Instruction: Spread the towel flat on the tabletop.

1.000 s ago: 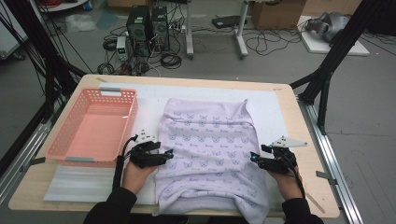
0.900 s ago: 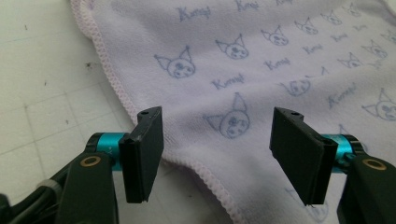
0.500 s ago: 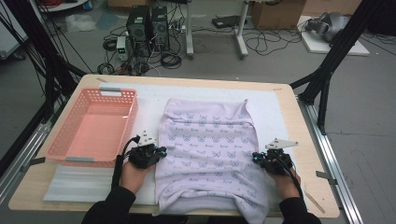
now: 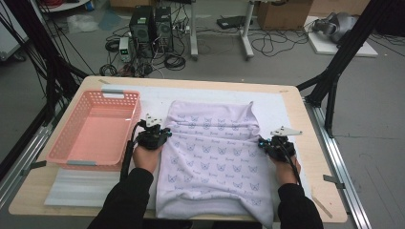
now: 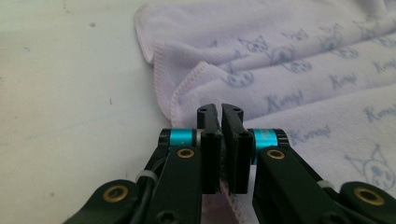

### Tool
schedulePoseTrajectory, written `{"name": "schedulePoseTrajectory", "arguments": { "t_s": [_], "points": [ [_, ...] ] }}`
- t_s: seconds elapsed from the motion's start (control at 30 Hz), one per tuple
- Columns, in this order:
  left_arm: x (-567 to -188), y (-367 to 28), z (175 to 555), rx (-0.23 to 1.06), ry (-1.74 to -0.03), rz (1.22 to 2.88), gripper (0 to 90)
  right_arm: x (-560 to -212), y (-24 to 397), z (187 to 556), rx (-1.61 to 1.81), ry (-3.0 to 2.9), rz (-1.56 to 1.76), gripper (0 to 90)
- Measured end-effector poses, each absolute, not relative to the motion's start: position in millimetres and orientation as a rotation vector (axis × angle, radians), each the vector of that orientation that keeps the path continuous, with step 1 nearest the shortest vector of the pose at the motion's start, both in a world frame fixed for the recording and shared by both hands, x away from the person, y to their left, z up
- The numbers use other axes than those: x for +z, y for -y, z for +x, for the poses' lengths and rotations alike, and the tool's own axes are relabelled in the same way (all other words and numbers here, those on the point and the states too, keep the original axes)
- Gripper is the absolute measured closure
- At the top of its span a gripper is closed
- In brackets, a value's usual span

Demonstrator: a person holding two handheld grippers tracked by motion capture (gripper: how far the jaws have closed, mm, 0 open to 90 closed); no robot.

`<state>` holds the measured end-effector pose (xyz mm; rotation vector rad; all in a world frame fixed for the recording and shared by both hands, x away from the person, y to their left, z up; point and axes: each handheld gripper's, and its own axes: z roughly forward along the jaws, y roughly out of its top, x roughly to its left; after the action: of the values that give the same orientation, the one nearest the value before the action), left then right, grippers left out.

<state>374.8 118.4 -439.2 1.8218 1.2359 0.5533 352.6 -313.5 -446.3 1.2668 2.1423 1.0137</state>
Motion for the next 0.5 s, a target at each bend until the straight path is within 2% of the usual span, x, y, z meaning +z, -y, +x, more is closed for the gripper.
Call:
{"name": "schedulePoseTrajectory", "arguments": {
  "t_s": [0.13,0.23,0.27,0.3,0.33,0.4,0.5],
  "points": [
    [-442.9,-117.5,387.1,0.574,-1.249,1.79,85.7,-445.4,310.9,367.0,0.991,-2.094,1.273,89.0],
    [-444.1,-119.8,388.2,0.513,-1.255,1.739,84.1,-442.5,315.5,372.7,1.089,-2.015,1.352,88.9],
    [-442.5,-119.1,385.7,0.514,-1.23,1.754,79.1,-442.2,315.9,372.6,1.112,-2.008,1.364,87.8],
    [-441.1,-118.5,383.5,0.501,-1.221,1.758,66.7,-442.1,315.5,371.8,1.097,-2.028,1.353,85.5],
    [-439.5,-118.2,380.6,0.474,-1.221,1.758,56.3,-442.1,314.0,370.0,1.08,-2.05,1.351,77.4],
    [-437.1,-118.2,371.3,0.449,-1.19,1.765,47.7,-441.2,314.0,363.7,1.058,-2.058,1.341,66.0],
    [-437.3,-115.2,354.4,0.421,-1.142,1.818,39.7,-437.7,316.7,349.5,1.086,-2.061,1.317,56.6]
  ]
}}
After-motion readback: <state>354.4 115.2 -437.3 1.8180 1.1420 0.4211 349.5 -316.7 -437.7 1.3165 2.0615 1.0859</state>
